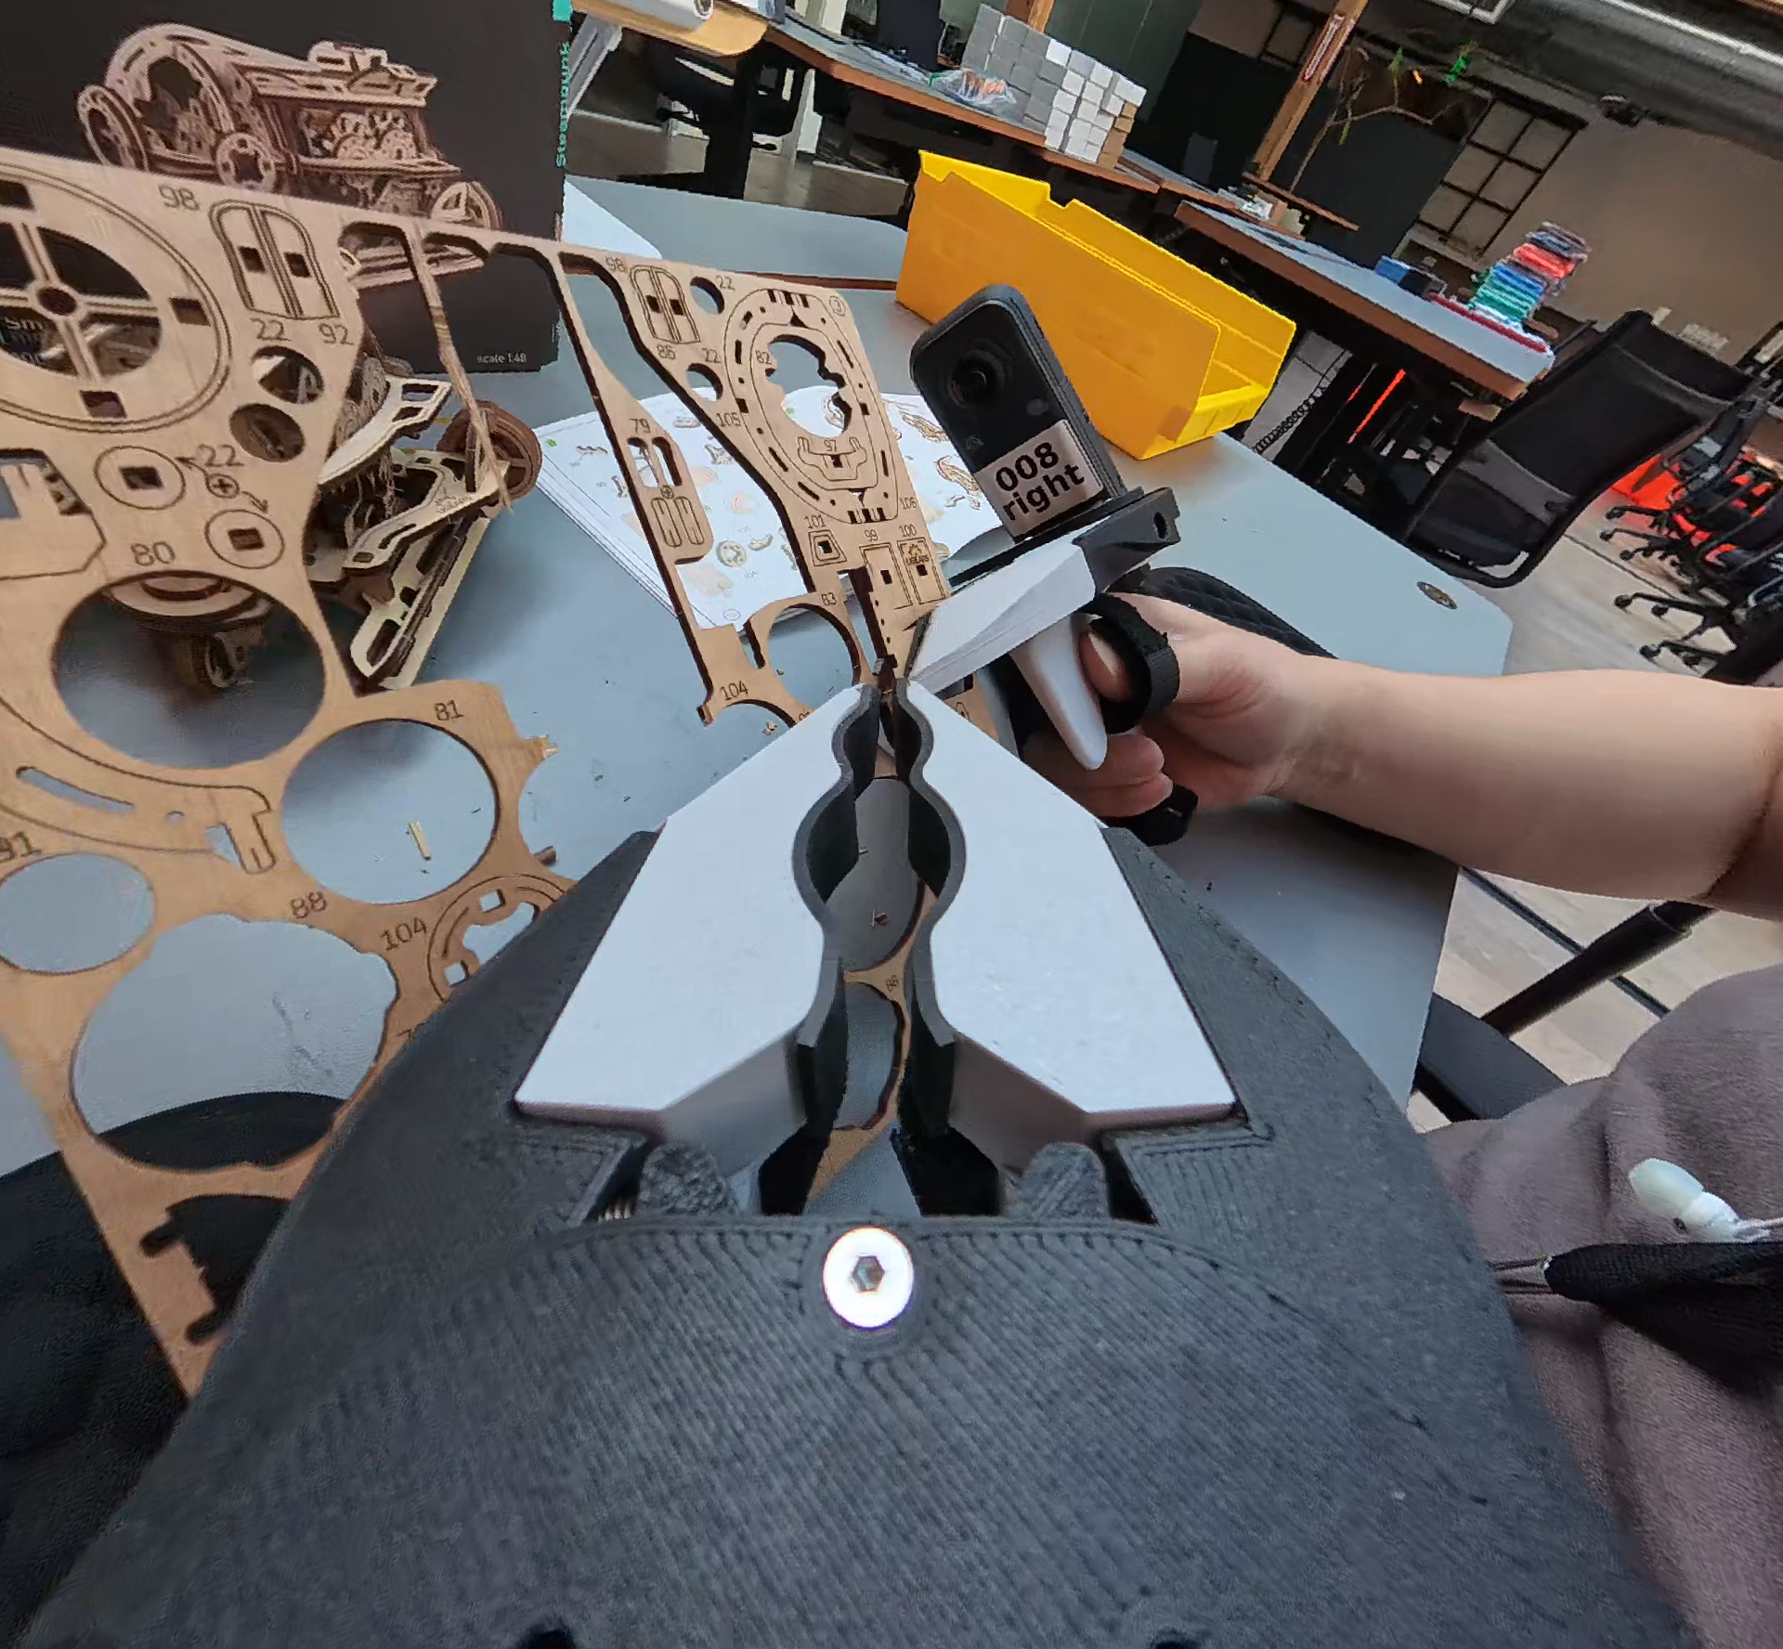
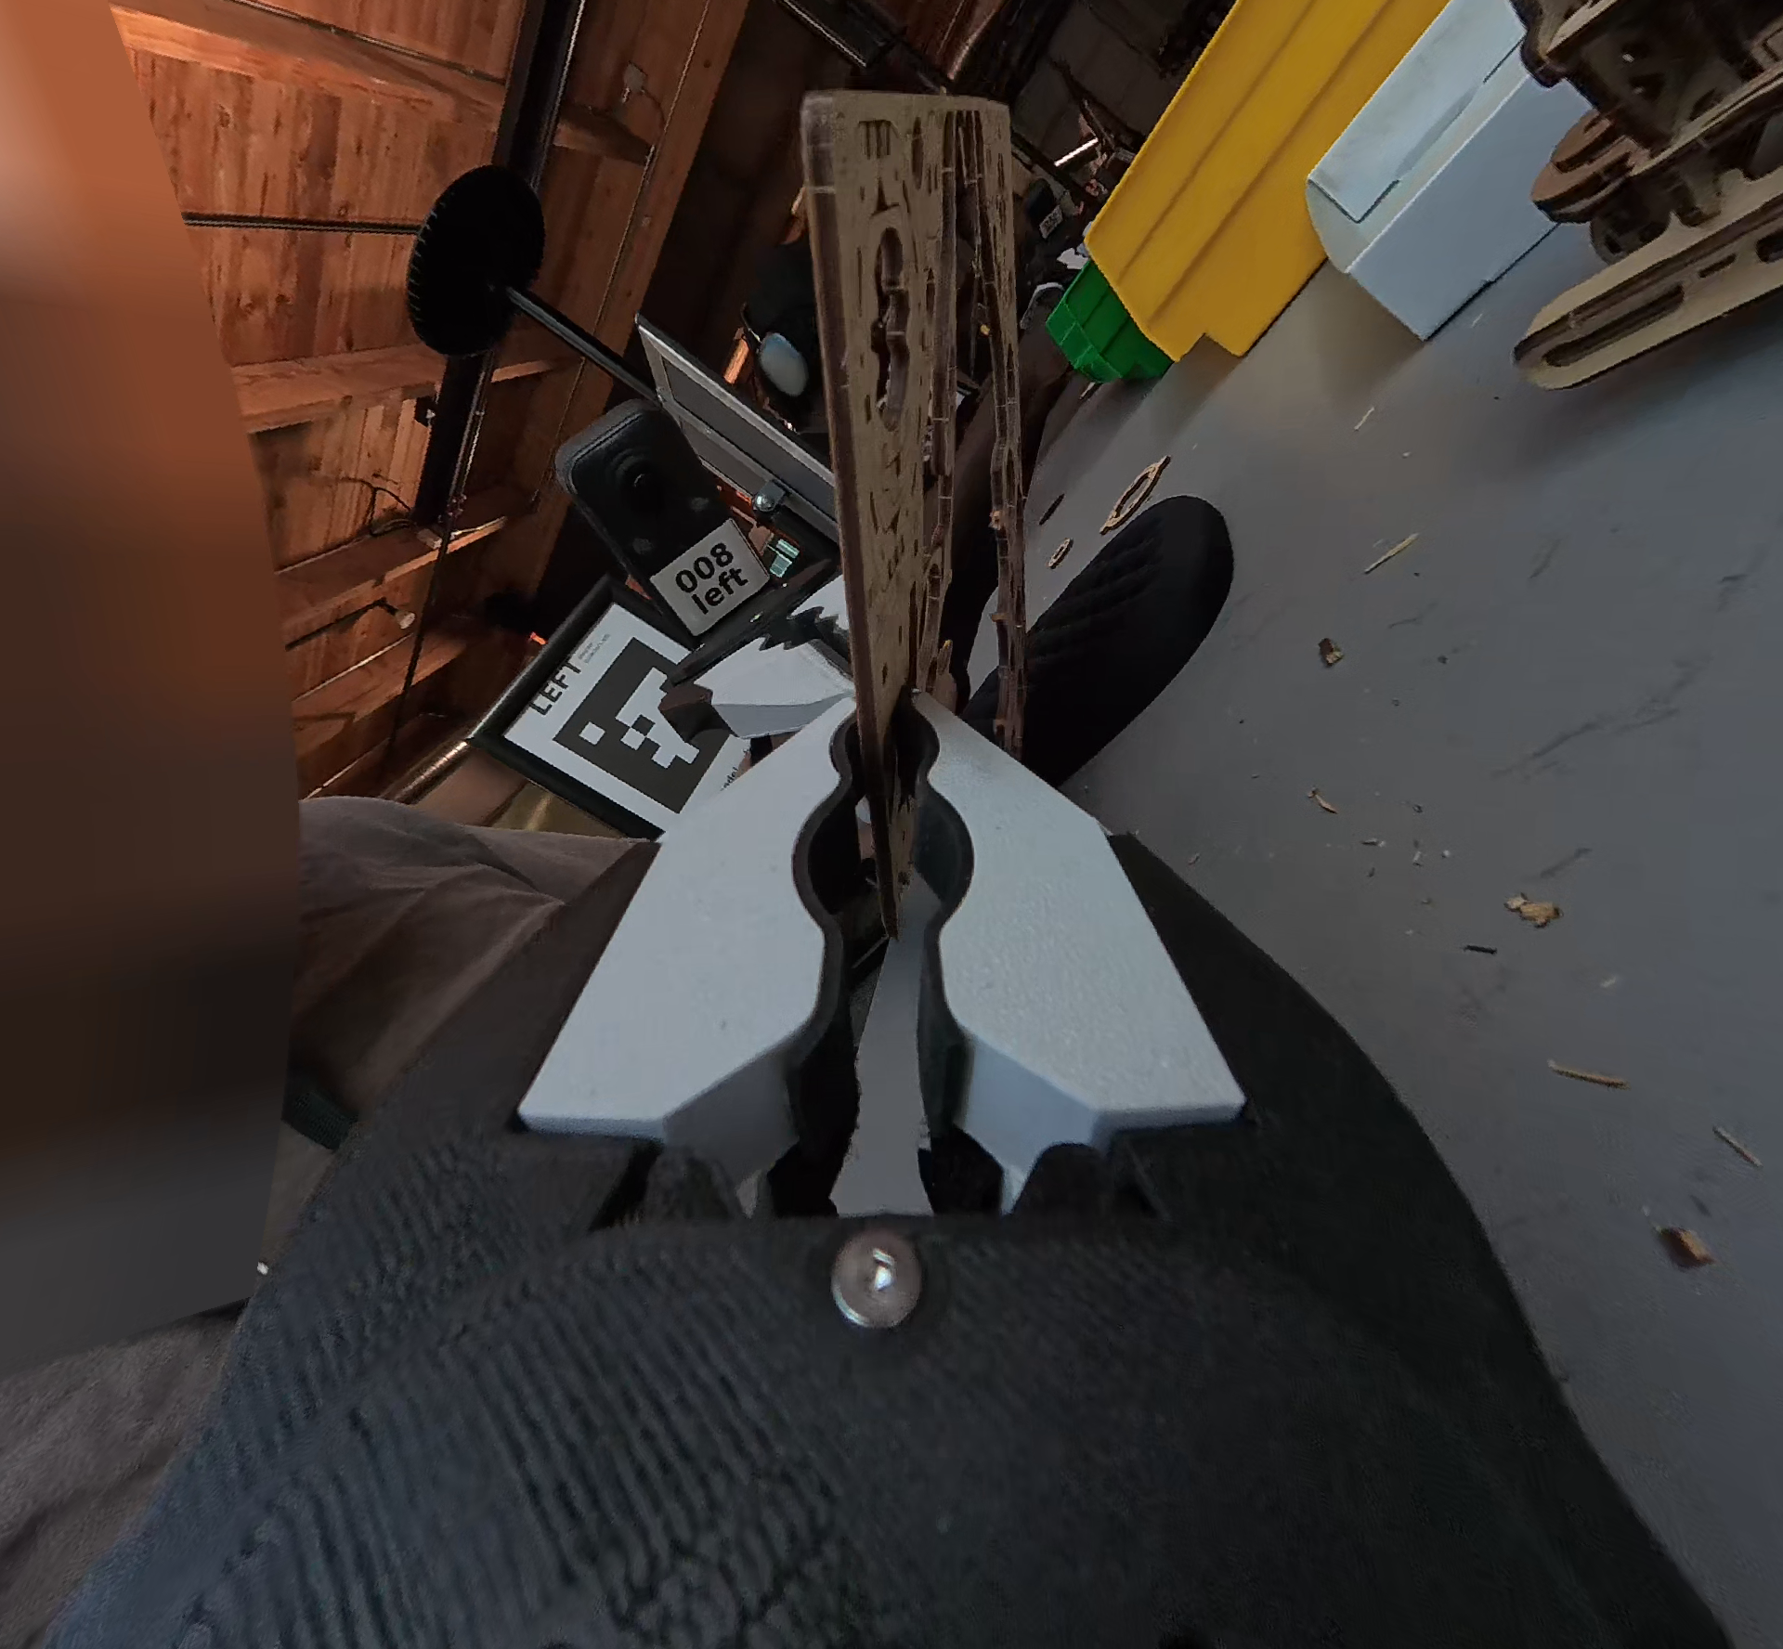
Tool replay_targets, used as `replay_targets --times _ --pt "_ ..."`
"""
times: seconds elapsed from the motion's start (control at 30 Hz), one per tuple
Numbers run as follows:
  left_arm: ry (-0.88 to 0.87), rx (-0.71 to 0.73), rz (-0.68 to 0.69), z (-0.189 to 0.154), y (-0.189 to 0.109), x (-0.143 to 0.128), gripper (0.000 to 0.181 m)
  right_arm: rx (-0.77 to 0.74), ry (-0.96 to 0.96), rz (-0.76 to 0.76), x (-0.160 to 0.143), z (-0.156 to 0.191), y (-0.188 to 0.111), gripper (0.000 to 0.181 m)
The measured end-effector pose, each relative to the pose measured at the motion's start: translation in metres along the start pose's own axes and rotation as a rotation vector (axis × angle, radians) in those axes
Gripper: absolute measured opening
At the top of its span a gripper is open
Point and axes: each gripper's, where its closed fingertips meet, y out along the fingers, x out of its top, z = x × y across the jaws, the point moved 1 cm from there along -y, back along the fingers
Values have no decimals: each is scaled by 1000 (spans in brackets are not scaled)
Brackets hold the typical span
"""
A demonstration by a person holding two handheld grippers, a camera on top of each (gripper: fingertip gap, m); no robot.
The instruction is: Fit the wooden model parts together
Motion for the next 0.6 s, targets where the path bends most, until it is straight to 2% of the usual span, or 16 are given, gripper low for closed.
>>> replay_targets --times 0.2,0.37,0.6 --pt "-56 -29 19 2 0 -4 0 -19 37 25 -4 -4 -1 3" --pt "-113 -52 16 5 0 -6 0 -25 86 57 -9 -6 -3 13" --pt "-117 -54 39 4 2 -9 0 -44 106 89 -12 -8 -6 10"
